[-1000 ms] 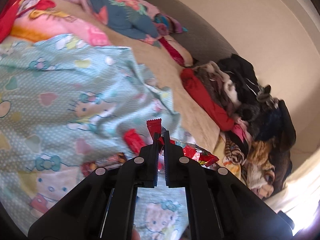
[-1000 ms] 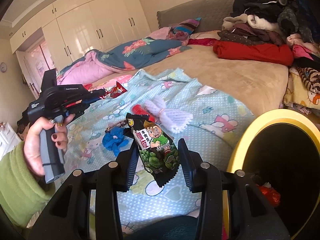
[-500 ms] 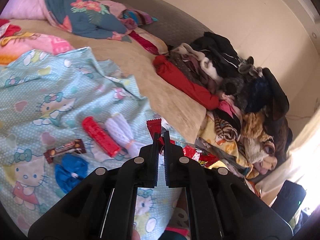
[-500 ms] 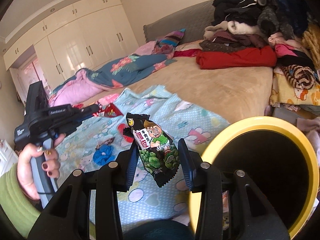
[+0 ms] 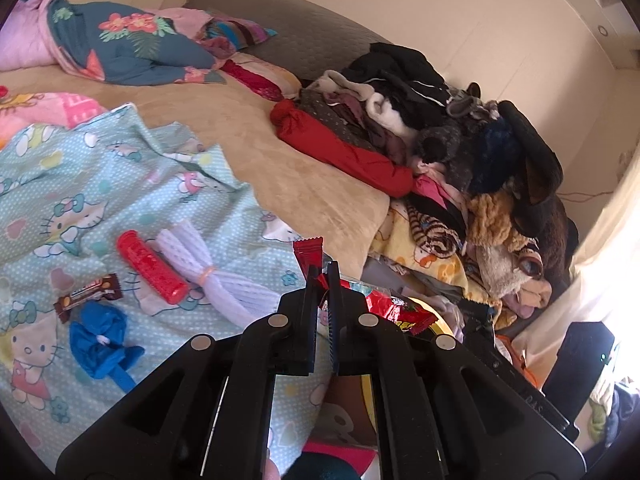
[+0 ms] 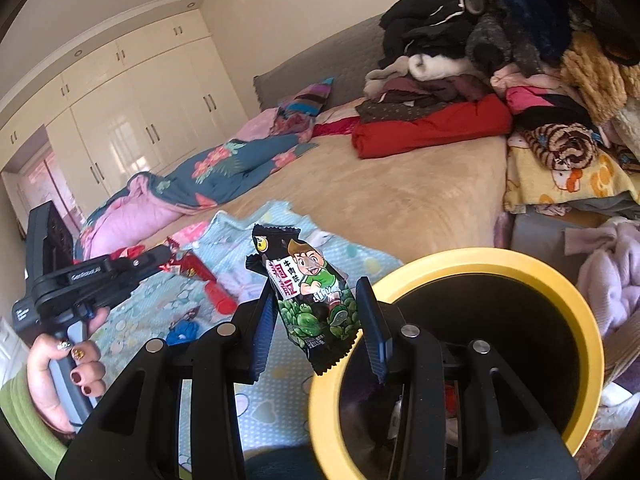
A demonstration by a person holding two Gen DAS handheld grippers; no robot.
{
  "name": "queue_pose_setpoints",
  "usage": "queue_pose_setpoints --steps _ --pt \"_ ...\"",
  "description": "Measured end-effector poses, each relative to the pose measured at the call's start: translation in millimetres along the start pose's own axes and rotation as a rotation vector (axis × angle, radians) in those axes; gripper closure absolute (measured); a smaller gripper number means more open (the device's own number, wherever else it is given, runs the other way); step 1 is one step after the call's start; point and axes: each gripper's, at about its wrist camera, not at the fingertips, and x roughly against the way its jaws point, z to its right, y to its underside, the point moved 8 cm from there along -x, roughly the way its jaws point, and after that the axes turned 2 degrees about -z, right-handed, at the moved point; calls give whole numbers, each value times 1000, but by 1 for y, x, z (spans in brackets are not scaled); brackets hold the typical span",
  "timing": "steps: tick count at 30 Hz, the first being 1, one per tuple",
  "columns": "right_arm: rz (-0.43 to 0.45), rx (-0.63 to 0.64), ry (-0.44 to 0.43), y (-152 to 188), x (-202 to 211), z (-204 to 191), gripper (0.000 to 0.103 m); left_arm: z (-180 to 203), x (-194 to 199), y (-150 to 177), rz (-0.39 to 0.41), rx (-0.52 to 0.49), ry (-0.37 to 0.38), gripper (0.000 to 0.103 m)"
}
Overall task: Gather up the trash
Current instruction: 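Carry the red wrapper and green packet over the yellow-rimmed bin with both tools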
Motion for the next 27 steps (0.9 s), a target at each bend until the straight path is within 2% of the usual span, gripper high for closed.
queue_pose_setpoints --steps 13,27 --pt "36 -49 49 -11 14 34 65 34 -7 11 -18 -86 14 102" --pt "46 -126 98 -12 25 72 65 67 -24 37 -75 -177 37 101"
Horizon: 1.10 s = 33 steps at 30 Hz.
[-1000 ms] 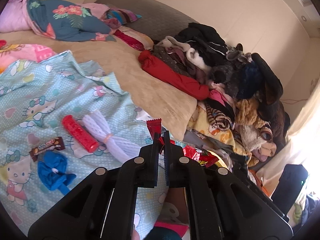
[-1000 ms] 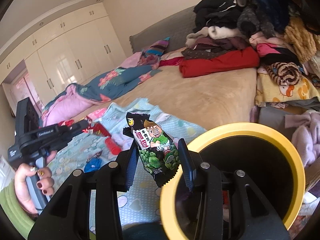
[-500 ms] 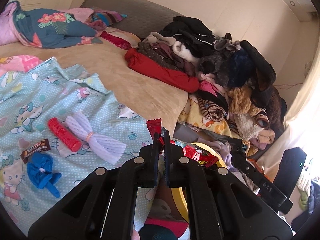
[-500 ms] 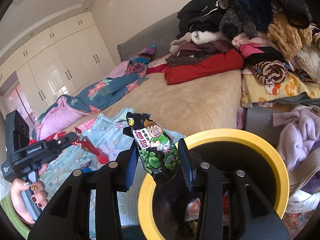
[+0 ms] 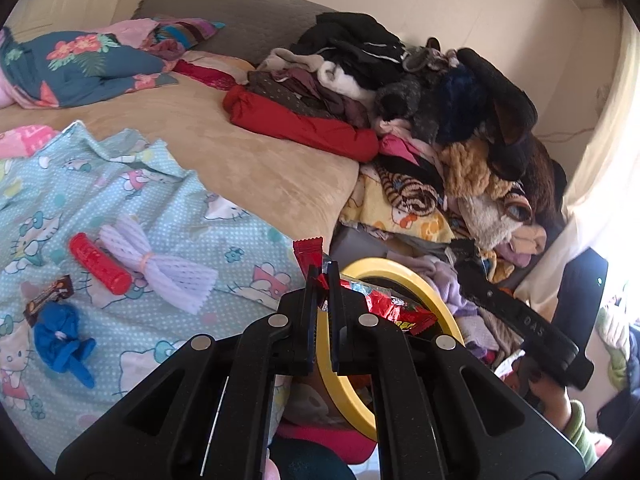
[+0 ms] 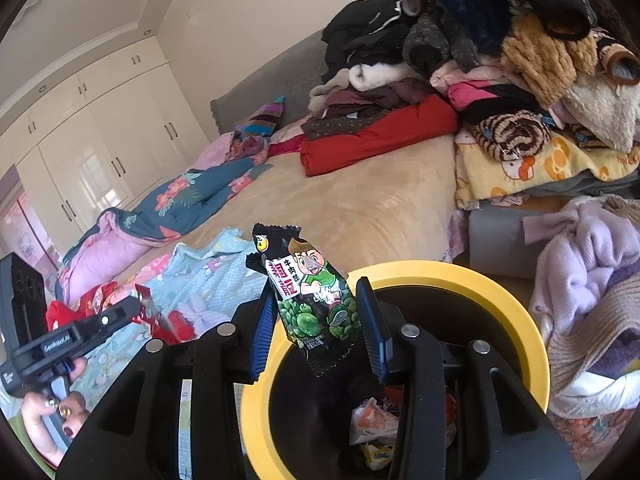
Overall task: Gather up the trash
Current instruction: 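Carry the red wrapper and green packet over the yellow-rimmed bin with both tools, then open both tools to drop the wrapper and packet into the bin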
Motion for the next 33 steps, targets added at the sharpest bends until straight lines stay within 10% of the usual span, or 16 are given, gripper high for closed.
queue_pose_setpoints --steps 33 --pt "-99 -153 67 20 -22 62 65 68 -71 80 -218 -205 50 101"
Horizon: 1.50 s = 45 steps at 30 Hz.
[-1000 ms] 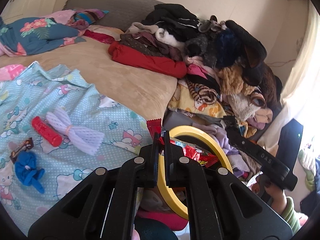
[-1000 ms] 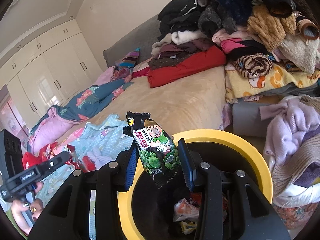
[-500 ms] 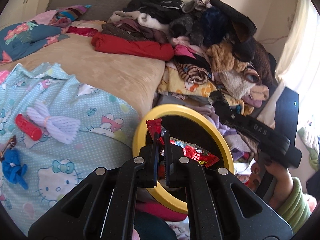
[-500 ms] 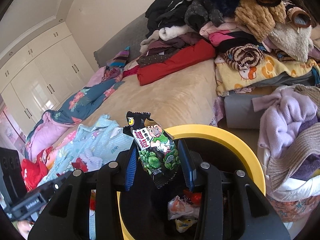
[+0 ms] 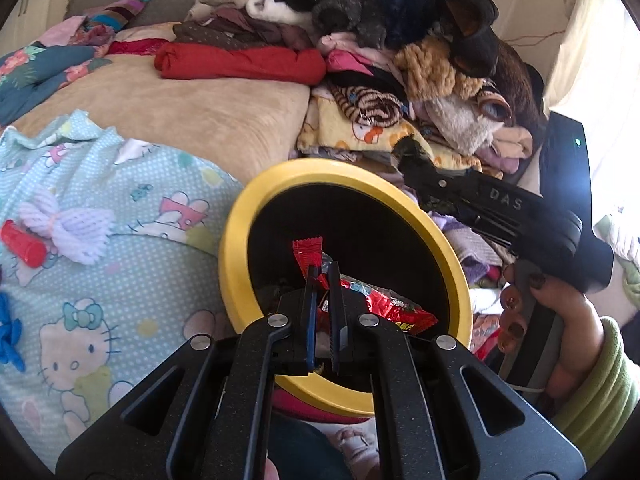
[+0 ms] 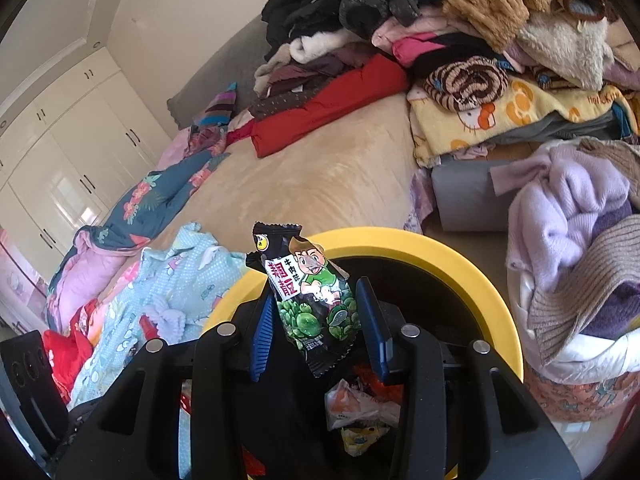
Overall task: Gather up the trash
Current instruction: 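Open both tools to drop the wrapper and packet into the bin, then move both tools back over the remaining trash on the sheet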
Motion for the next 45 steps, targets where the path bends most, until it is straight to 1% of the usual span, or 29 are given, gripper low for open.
queue_pose_setpoints --steps 4,7,8,9,10,11,13,14,16,17,18,19,21,23,26,30,38,45 --pt "-21 -17 -7 3 -5 4 64 6 -10 4 -27 -11 18 101" --pt "-29 -57 -21 4 -6 9 62 9 -17 8 -44 -19 21 101" --pt "-32 -65 -25 4 -6 10 60 10 -19 8 -49 -19 25 100" --pt "-33 -74 -25 4 -6 12 55 11 -21 9 -56 -19 28 95" --pt "-30 -79 -22 3 -6 13 53 11 -21 9 -57 -19 29 86" --pt "-26 -84 -18 2 -6 14 48 12 -21 9 -56 -20 30 80" --pt "-22 -92 -14 1 -5 16 43 13 -19 7 -44 -18 34 55" --pt "-20 -96 -10 1 -5 17 40 12 -17 6 -36 -16 29 49" --pt "-17 -102 -10 1 -4 17 37 8 -10 1 -4 -4 20 31" --pt "-13 -108 -18 1 -4 17 34 6 -5 -1 15 6 18 25" --pt "-6 -118 -31 1 -2 16 32 4 -2 -3 28 13 13 14" --pt "6 -121 -41 -1 0 14 31 1 2 -5 44 18 7 11" --pt "50 -87 -46 -6 8 4 28 -5 12 -10 81 21 -14 11" --pt "98 -22 -42 -10 17 -10 25 -14 22 -15 115 42 -40 11" --pt "146 47 -46 -13 26 -27 21 -27 37 -21 155 74 -64 11" --pt "180 111 -65 -13 33 -47 19 -46 59 -25 203 99 -107 11" --pt "196 229 -102 -3 31 -92 18 -83 92 -31 271 142 -181 11" --pt "143 312 -141 16 15 -137 18 -119 114 -28 304 192 -224 11"
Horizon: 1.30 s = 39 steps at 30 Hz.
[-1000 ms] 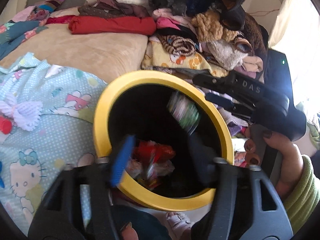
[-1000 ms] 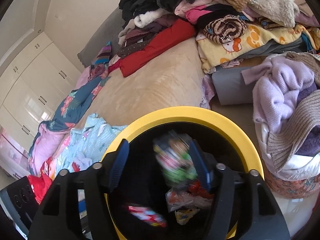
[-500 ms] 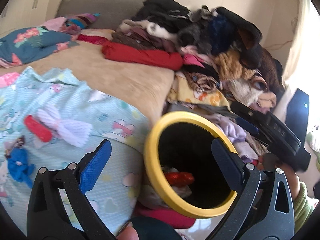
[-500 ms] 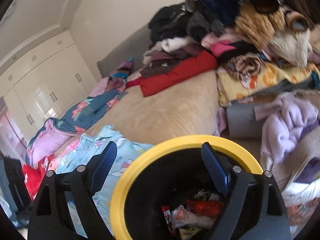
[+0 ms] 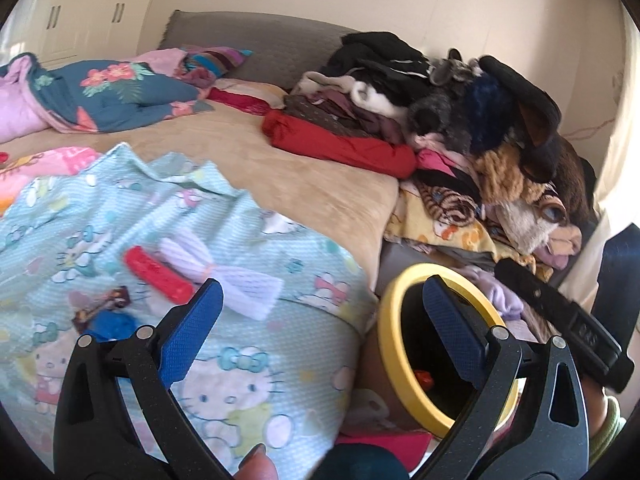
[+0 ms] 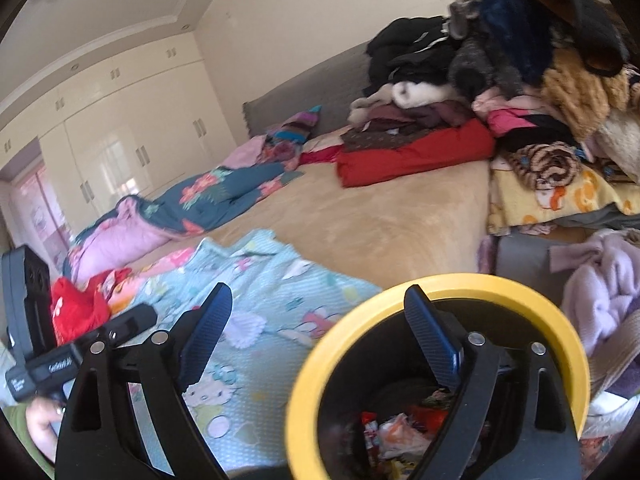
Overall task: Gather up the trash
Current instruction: 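Move both tools back over the remaining trash on the sheet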
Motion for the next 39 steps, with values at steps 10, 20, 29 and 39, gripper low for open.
queue_pose_setpoints --steps 10,20,29,39 --pt "-82 52 -46 9 -33 -47 13 -59 13 -7 32 82 -77 11" --pt "-205 82 -33 22 -91 -77 12 -124 14 6 4 181 -168 11" --pt "-340 132 -3 41 -162 -92 12 -169 0 36 -75 263 -205 11" --pt "-464 200 48 73 -223 -96 15 -183 -21 69 -170 322 -180 11"
